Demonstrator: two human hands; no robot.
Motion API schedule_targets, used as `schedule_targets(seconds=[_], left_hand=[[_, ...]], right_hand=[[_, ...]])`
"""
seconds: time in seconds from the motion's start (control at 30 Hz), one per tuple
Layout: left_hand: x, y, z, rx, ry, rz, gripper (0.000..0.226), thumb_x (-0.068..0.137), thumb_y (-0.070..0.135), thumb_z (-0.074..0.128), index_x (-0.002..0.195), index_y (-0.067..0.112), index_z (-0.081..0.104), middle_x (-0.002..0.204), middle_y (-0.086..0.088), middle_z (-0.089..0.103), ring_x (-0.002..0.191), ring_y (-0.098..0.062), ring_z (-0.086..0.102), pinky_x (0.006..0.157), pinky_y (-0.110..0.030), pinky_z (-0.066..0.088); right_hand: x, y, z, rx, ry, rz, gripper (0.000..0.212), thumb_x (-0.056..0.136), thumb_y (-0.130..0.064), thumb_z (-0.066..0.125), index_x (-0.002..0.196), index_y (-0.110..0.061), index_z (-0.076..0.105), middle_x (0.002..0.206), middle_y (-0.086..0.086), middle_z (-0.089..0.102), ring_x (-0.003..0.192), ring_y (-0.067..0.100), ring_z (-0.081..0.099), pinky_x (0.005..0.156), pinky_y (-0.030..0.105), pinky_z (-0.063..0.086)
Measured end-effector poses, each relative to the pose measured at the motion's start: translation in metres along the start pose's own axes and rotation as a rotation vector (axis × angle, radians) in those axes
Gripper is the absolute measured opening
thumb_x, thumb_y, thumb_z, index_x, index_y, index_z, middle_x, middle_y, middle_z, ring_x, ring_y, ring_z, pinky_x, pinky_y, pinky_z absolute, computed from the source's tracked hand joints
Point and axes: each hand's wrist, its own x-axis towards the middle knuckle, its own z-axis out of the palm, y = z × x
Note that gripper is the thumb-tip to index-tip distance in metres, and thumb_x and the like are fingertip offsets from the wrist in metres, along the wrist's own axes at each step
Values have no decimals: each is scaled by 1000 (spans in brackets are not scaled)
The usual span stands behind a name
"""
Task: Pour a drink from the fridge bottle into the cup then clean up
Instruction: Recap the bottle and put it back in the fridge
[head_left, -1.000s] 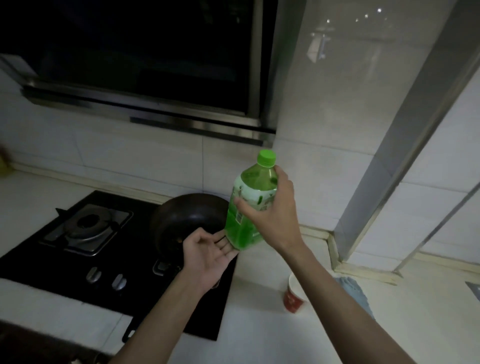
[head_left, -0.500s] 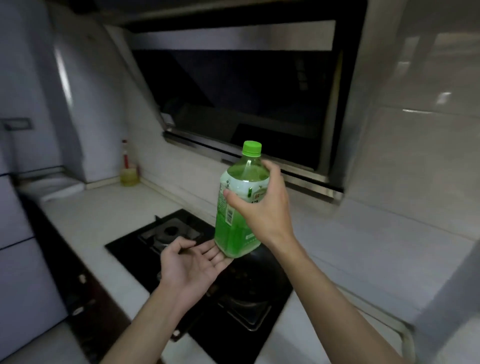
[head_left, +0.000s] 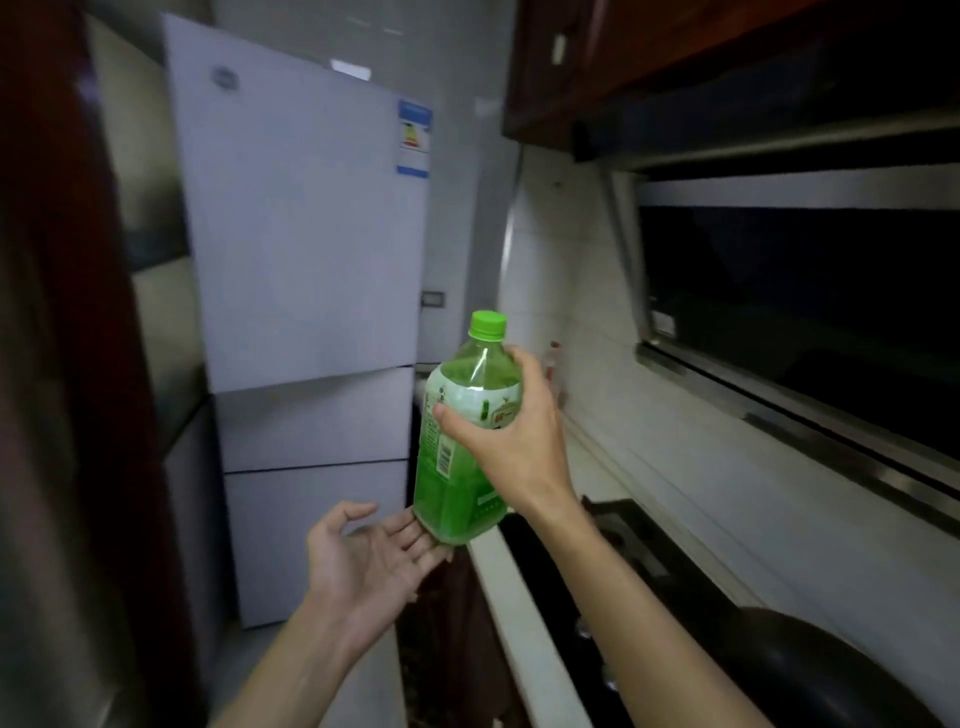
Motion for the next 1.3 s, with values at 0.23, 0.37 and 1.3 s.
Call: schedule_targets(seconds=[0.23, 0.37, 1.3], left_hand=[[-6, 121, -55, -16, 82, 186, 107, 35, 10, 73, 135, -12, 43, 132, -36, 53, 125, -49, 51, 111, -55, 34], [0, 181, -80, -71, 128, 238, 76, 69, 18, 48, 137, -13, 39, 134, -36, 51, 126, -48, 49, 114, -54, 30], [206, 415, -164, 551, 714, 579, 69, 60, -9, 85, 121, -2, 55, 103, -21, 72, 88, -31, 70, 66, -31, 57]], right_hand=[[42, -27, 145, 139, -146, -50, 76, 57, -49, 83, 124, -39, 48, 117, -10, 59, 106, 9, 59, 93, 39, 52], [67, -41, 215, 178, -233, -69, 75, 58, -48, 84, 124, -40, 47, 115, -10, 59, 102, 7, 60, 90, 38, 53], [277, 34, 526, 359, -648, -94, 87, 51, -58, 83, 127, -44, 44, 120, -7, 59, 107, 13, 62, 91, 41, 56]])
